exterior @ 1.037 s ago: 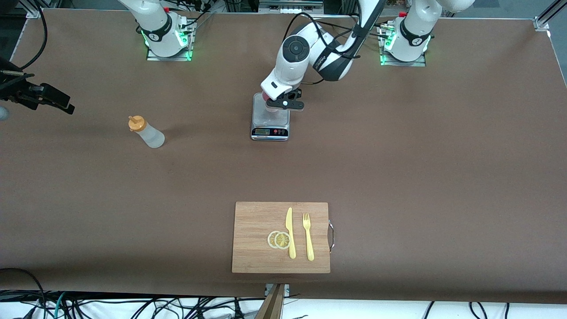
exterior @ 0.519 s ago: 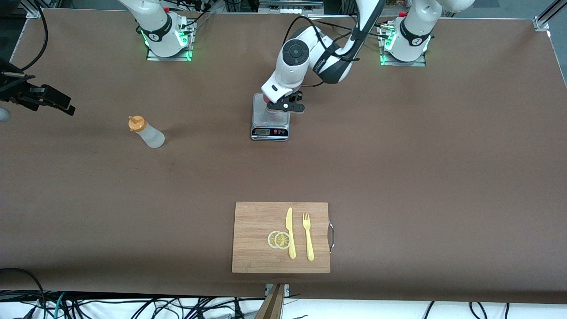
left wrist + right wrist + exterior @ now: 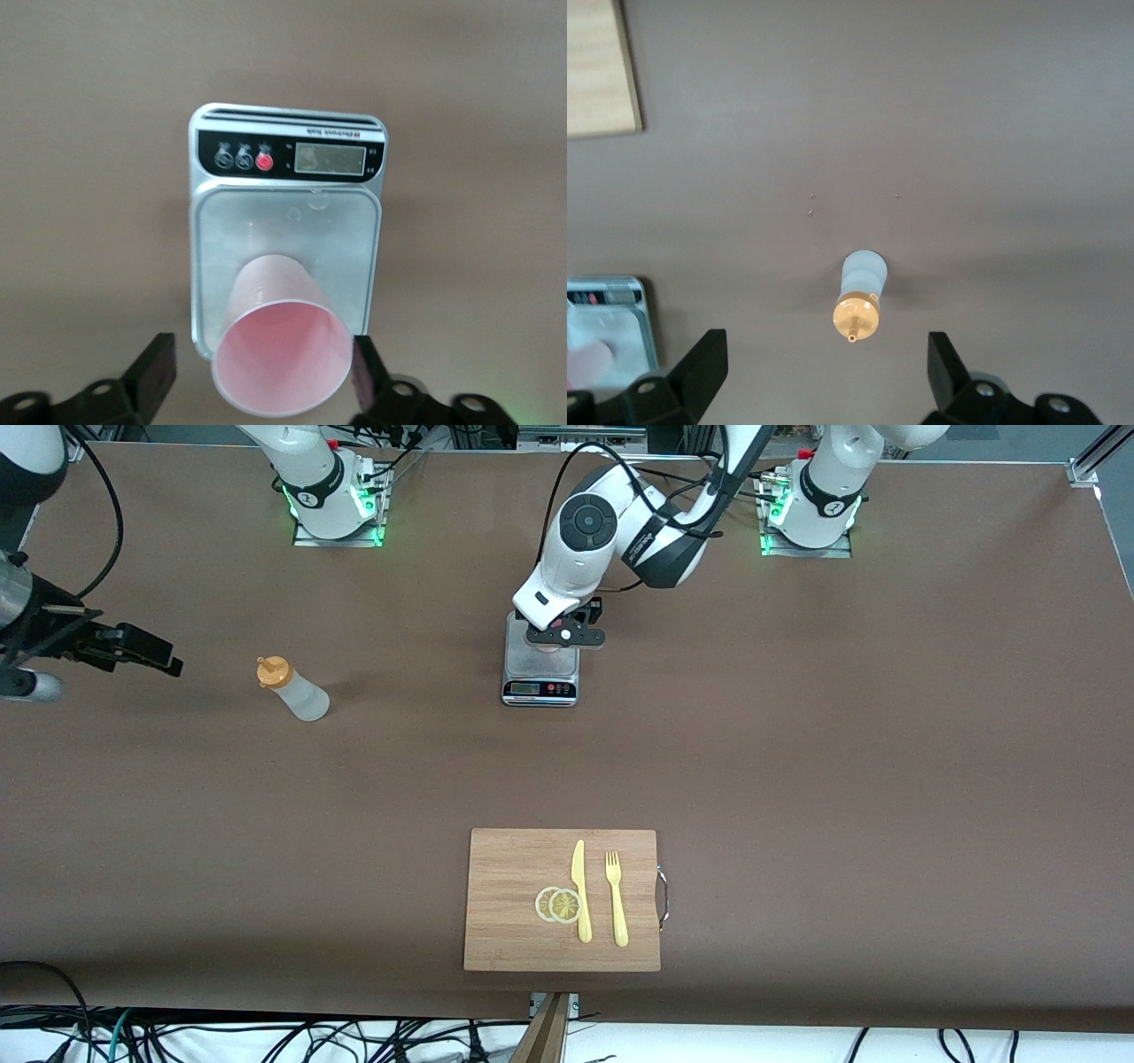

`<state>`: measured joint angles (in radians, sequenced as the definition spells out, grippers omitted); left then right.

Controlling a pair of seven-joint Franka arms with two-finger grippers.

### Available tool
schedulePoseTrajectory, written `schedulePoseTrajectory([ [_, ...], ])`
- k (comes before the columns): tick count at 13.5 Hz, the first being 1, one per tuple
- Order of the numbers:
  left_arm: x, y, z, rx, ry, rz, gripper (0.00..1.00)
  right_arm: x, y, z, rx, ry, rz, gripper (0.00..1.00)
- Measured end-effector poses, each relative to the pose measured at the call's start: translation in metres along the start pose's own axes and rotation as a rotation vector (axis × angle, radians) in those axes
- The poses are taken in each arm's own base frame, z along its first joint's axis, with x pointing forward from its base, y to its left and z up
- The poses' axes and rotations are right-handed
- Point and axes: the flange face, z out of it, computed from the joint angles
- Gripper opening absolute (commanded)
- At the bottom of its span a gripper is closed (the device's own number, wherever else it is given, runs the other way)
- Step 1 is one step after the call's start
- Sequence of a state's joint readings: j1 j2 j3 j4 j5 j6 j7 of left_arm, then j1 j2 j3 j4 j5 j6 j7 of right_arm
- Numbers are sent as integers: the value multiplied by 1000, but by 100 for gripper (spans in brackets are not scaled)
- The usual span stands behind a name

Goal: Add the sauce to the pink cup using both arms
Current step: 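Release the cup on the scale while the right gripper reaches the bottle, then grasp the orange-capped sauce bottle with the right gripper and lift it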

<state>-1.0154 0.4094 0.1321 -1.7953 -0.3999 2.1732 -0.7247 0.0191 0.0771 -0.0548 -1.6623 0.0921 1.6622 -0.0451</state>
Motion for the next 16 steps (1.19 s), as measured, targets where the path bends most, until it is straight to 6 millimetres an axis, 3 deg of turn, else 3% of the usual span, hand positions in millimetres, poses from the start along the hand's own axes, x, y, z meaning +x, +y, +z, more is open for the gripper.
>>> schedulePoseTrajectory([
  [3,40,-29,-86,-3,-36,-4,100,13,11,31,10,-54,-303,100],
  [7,99,-115,-205,-44,17,-38,100,18,56,72,152,-96,-648,100],
  [9,115,-171,-251,-20,53,-52,100,10,89,97,281,-67,-782,100],
  [11,128,-241,-291,15,66,4,100,-3,121,127,412,-2,-906,100],
  [14,146,-357,-333,-2,43,53,100,-16,157,179,587,156,-1080,100],
  [16,146,-404,-351,5,24,23,100,-18,173,219,674,269,-1187,100],
])
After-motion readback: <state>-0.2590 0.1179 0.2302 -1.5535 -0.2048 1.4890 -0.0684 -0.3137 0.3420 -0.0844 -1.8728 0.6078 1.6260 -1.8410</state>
